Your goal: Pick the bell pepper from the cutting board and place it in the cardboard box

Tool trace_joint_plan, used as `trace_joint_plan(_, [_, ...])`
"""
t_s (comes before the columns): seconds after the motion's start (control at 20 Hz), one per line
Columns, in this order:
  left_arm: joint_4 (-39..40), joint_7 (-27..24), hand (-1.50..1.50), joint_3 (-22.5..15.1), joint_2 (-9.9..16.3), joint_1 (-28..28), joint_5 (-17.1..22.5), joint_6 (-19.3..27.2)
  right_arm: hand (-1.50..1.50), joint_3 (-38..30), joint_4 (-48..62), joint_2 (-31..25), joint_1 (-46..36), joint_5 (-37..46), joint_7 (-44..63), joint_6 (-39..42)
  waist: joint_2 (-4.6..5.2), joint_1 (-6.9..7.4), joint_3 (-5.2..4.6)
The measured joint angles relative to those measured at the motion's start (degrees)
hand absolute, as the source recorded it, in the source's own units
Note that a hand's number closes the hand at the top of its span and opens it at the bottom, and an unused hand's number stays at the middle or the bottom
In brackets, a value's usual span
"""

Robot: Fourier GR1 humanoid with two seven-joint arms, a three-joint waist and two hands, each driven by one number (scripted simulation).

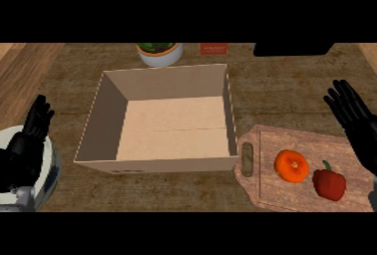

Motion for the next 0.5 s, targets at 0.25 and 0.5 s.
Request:
trace_joint_plan(0.25, [2.13, 1.92, 0.00, 1.31, 4.08, 0.03, -4.06, 0.67, -1.50, -3.50, 1.13, -0.28, 4.98, -2.27, -4.33, 3.10, 0.72, -1.65, -2.71])
trace_joint_plan(0.5, [5.53, 3.03, 0.00, 0.91, 5.57, 0.72, -6.12, 0.33, -1.50, -1.26, 0.96, -10.38, 9.63, 14.31, -9.66, 2.96, 1.19, -2.44, -3.97])
